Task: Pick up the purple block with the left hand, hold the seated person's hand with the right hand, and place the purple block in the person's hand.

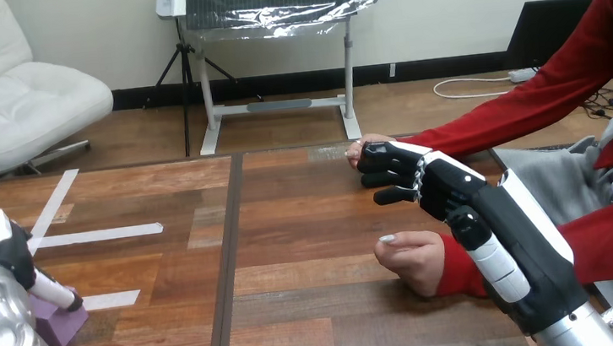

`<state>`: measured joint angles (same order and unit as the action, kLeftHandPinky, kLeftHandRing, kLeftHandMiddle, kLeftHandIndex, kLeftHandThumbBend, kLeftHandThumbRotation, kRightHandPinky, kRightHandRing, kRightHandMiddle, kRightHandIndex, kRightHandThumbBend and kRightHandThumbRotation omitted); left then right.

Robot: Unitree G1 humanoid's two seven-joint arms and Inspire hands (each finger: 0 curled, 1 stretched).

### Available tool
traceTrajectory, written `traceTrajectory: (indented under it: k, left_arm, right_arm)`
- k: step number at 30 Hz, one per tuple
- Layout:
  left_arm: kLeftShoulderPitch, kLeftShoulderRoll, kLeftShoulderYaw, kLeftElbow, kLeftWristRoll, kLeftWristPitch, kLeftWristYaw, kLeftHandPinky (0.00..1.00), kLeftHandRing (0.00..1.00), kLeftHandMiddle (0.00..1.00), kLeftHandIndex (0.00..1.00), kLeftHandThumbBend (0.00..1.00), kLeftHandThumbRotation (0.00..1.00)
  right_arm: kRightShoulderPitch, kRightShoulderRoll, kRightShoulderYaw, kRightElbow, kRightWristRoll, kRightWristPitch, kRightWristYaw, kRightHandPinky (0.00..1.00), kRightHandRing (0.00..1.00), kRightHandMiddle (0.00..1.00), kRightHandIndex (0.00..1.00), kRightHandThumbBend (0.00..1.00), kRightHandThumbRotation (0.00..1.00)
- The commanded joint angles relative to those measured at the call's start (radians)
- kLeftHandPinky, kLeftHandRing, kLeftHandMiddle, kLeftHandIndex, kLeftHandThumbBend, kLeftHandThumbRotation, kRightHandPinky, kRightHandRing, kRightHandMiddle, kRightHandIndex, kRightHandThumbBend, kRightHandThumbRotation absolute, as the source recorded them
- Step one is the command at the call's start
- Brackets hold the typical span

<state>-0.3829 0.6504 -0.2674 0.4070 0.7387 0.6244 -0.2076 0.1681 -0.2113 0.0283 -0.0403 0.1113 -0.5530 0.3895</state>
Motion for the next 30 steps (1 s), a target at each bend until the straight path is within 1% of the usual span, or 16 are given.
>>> traceTrajectory:
  k: [1, 7, 12, 17, 24, 30]
  left_arm:
    - [-0.076, -0.010, -0.002, 0.042, 0.000, -0.028, 0.035, 0.76, 0.84, 0.87, 0.85, 0.84, 0.15]
    - [-0.094, -0.018, -0.003, 0.081, -0.007, -0.038, 0.025, 0.79, 0.87, 0.89, 0.86, 0.84, 0.15]
    - [-0.114, -0.025, -0.006, 0.133, -0.016, -0.059, 0.027, 0.82, 0.89, 0.91, 0.87, 0.83, 0.15]
    - [-0.136, -0.028, -0.013, 0.176, -0.028, -0.075, 0.012, 0.86, 0.91, 0.93, 0.89, 0.82, 0.17]
    - [-0.151, -0.037, -0.008, 0.203, -0.038, -0.089, 0.010, 0.87, 0.92, 0.94, 0.91, 0.83, 0.18]
    - [-0.169, -0.041, -0.014, 0.256, -0.045, -0.120, 0.018, 0.89, 0.93, 0.95, 0.93, 0.83, 0.18]
  right_arm:
    - [-0.047, -0.015, -0.013, -0.031, 0.009, -0.016, 0.001, 0.74, 0.79, 0.81, 0.81, 0.83, 1.00]
    - [-0.047, -0.018, -0.012, -0.036, 0.009, -0.010, 0.001, 0.74, 0.79, 0.81, 0.81, 0.83, 1.00]
    - [-0.046, -0.020, -0.010, -0.040, 0.014, -0.006, -0.001, 0.74, 0.79, 0.81, 0.81, 0.84, 1.00]
    - [-0.045, -0.023, -0.008, -0.046, 0.017, 0.000, -0.002, 0.74, 0.78, 0.80, 0.81, 0.85, 1.00]
    - [-0.045, -0.027, -0.007, -0.048, 0.014, -0.001, -0.004, 0.74, 0.79, 0.81, 0.81, 0.85, 1.00]
    - [-0.048, -0.026, -0.006, -0.042, 0.018, -0.011, -0.002, 0.74, 0.79, 0.81, 0.81, 0.84, 1.00]
